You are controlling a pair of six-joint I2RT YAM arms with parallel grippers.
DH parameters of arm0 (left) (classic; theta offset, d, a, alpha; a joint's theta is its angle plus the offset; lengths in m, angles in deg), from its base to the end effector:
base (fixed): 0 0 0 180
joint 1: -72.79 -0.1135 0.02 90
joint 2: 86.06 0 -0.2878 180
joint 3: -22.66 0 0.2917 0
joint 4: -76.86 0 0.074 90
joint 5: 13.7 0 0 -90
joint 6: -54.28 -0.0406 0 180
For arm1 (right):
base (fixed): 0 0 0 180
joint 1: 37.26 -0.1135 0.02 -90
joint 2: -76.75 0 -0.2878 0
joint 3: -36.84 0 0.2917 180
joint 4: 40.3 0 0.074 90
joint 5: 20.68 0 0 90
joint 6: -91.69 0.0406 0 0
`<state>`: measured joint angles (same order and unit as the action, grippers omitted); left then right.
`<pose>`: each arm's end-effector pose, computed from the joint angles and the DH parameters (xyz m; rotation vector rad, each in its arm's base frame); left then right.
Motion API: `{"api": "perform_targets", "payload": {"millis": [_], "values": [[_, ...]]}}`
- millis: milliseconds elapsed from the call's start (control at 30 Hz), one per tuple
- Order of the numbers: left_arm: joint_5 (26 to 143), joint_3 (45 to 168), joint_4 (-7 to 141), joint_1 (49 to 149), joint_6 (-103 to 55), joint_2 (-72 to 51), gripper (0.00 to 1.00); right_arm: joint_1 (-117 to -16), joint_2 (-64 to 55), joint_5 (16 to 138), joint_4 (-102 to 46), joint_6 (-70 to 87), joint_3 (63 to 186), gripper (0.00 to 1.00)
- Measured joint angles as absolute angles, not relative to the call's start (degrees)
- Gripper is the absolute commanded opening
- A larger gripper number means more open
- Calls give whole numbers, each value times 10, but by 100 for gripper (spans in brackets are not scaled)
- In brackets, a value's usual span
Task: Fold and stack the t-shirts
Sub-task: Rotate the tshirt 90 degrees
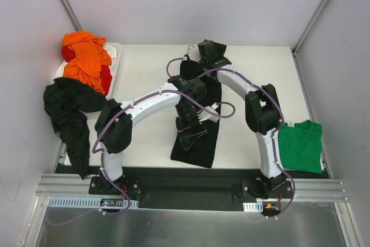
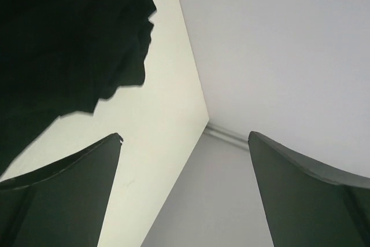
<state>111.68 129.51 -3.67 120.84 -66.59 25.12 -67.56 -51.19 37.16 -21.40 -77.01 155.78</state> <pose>0.2663 -0.3314 0.2532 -1.9295 -2.2768 0.9611 0.5124 0.2744 0.2441 -1.5176 1.5360 -1.0844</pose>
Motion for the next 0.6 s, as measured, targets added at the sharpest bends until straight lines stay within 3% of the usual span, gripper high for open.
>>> {"api": "perform_targets", "payload": {"millis": [233, 600], "values": [[998, 1226, 62, 1138, -609, 163, 99, -675, -358, 387, -80, -649, 1454, 97], [850, 1208, 220, 934, -580, 160, 99, -760, -99, 442, 49, -495, 1195, 97]]}}
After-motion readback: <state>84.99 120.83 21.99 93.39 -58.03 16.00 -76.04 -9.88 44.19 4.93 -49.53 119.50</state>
